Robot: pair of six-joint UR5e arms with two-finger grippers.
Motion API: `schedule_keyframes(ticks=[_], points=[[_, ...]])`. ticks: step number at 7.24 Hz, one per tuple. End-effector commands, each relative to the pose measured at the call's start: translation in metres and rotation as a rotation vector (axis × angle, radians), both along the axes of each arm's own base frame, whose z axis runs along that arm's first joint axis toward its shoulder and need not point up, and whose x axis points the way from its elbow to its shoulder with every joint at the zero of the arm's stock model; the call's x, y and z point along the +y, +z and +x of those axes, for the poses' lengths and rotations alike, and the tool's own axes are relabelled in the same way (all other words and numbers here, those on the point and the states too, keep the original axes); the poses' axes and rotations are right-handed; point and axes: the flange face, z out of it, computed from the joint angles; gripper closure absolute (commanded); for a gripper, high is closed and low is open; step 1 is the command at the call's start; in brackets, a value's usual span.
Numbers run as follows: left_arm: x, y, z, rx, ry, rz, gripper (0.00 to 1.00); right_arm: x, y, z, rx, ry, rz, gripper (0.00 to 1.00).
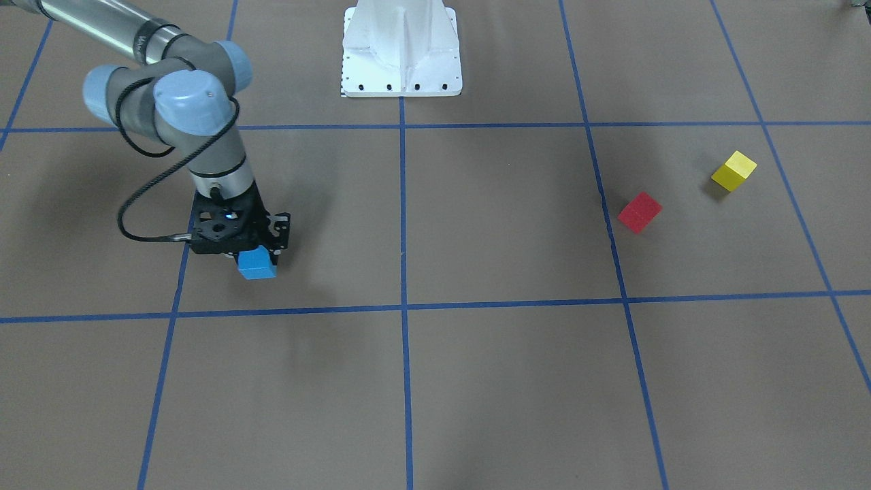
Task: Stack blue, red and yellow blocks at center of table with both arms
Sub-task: 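Carry the blue cube with the right gripper to the table center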
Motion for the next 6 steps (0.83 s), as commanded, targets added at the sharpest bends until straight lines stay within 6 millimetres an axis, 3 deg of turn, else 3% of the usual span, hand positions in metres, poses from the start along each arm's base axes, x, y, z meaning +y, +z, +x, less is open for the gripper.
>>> schedule_keyframes(ticks=[1, 3, 5, 6], points=[[0.000, 0.002, 0.000, 0.000, 0.000, -0.003, 0.00, -0.014, -0.080, -0.086, -0.036, 0.052, -0.045, 1.00], [-0.002, 0.008, 0.000, 0.000, 0.001, -0.017, 0.00, 0.000, -0.127, -0.138, -0.076, 0.086, -0.102, 1.00], [-0.002, 0.011, 0.000, -0.001, 0.000, -0.022, 0.00, 0.012, -0.126, -0.153, -0.068, 0.069, -0.098, 0.94], [-0.002, 0.012, 0.000, -0.001, 0.000, -0.023, 0.00, 0.016, -0.122, -0.156, -0.060, 0.063, -0.101, 0.82]])
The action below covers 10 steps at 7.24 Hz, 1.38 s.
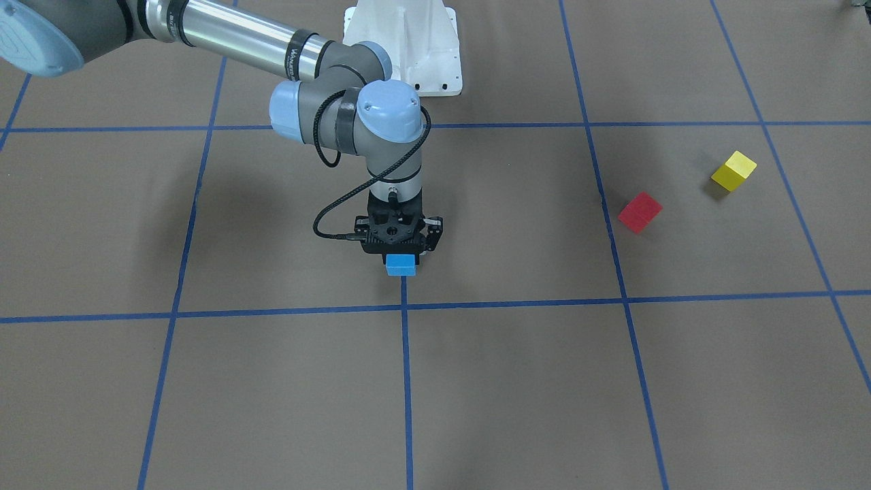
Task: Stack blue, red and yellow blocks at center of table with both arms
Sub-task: 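Carry the blue cube with the right gripper to the table center, then open the right gripper, release the blue cube, and withdraw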
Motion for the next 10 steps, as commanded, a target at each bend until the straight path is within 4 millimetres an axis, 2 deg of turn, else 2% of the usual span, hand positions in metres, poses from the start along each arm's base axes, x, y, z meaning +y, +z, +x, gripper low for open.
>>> schedule_keyframes(ticks=[1, 2, 3, 6, 7, 8, 9, 10], points=[[0.000, 0.001, 0.000, -0.001, 0.000, -0.002, 0.00, 0.009, 0.007, -0.009, 0.012, -0.012, -0.006, 0.66], [0.000, 0.001, 0.000, 0.000, 0.000, -0.001, 0.00, 0.016, 0.011, -0.015, 0.019, -0.019, -0.006, 0.16], [0.000, 0.001, 0.000, 0.000, 0.000, -0.001, 0.00, 0.020, 0.015, -0.019, 0.039, 0.005, 0.020, 0.01], [0.000, 0.000, 0.000, 0.000, 0.000, 0.001, 0.00, 0.018, 0.012, -0.015, 0.032, 0.003, 0.030, 0.00], [0.000, 0.000, 0.000, 0.001, 0.001, 0.001, 0.00, 0.010, 0.000, -0.002, 0.010, 0.012, 0.033, 0.00], [0.000, 0.000, 0.000, 0.004, -0.005, -0.006, 0.00, -0.011, -0.017, 0.029, -0.038, 0.013, 0.011, 0.00], [0.001, -0.003, 0.000, 0.042, -0.061, -0.066, 0.00, -0.043, -0.021, 0.067, -0.073, 0.024, -0.020, 0.00], [0.000, -0.011, 0.005, 0.059, -0.067, -0.047, 0.00, -0.079, -0.013, 0.108, -0.075, 0.030, -0.018, 0.00]])
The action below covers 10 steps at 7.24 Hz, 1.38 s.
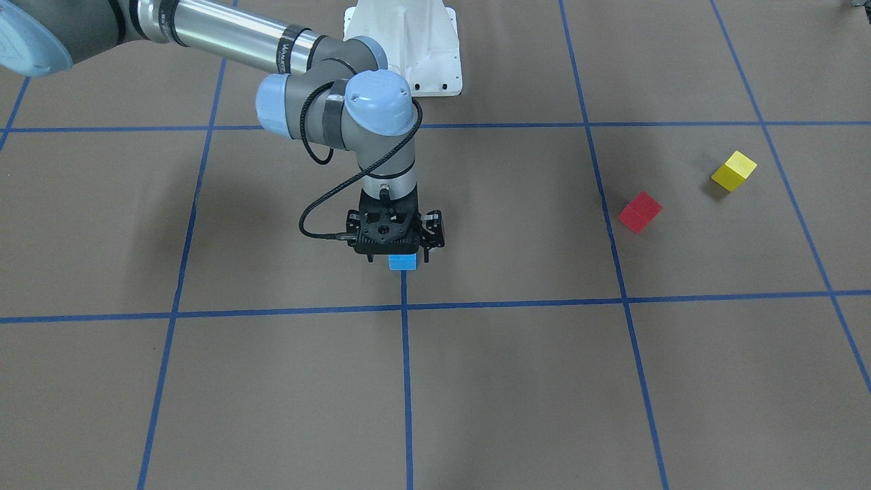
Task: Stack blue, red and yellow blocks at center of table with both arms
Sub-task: 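Open the right gripper, release the blue cube, and withdraw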
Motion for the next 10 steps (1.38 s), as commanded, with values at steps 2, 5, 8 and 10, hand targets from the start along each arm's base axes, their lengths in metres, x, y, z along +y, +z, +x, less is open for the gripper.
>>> schedule_keyframes(ticks=[2, 5, 8, 10], points=[[0.004, -0.009, 0.066, 0.042, 0.098, 0.057, 0.00, -0.087, 0.051, 0.170, -0.029, -0.053, 0.041, 0.00], [0.034, -0.004, 0.137, 0.069, 0.235, 0.129, 0.00, -0.106, 0.192, 0.365, 0.070, -0.178, 0.162, 0.00], [0.058, -0.006, 0.215, 0.084, 0.348, 0.136, 0.00, -0.065, 0.332, 0.528, 0.106, -0.331, 0.262, 0.00], [0.080, 0.004, 0.265, 0.035, 0.387, 0.138, 0.00, -0.010, 0.413, 0.608, 0.133, -0.356, 0.263, 0.00]])
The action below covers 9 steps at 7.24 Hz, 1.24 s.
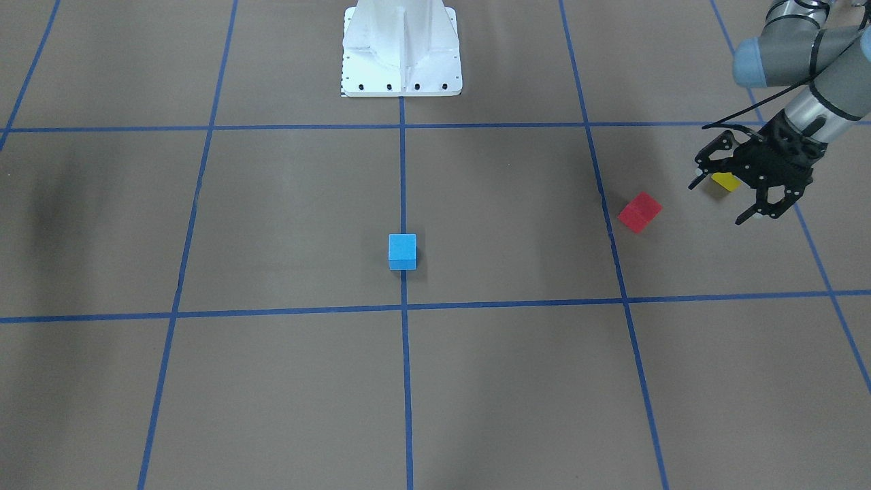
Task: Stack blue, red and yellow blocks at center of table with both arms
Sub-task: 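Lower the left gripper onto the red cube and close it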
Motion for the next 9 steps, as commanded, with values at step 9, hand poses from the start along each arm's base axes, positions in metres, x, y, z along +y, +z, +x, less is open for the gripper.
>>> schedule_keyframes(ticks=[9], points=[[0.041, 0.028, 0.120, -0.067, 0.057, -0.056, 0.08, 0.084, 0.099, 0.086, 0.030, 0.005, -0.039, 0.00]])
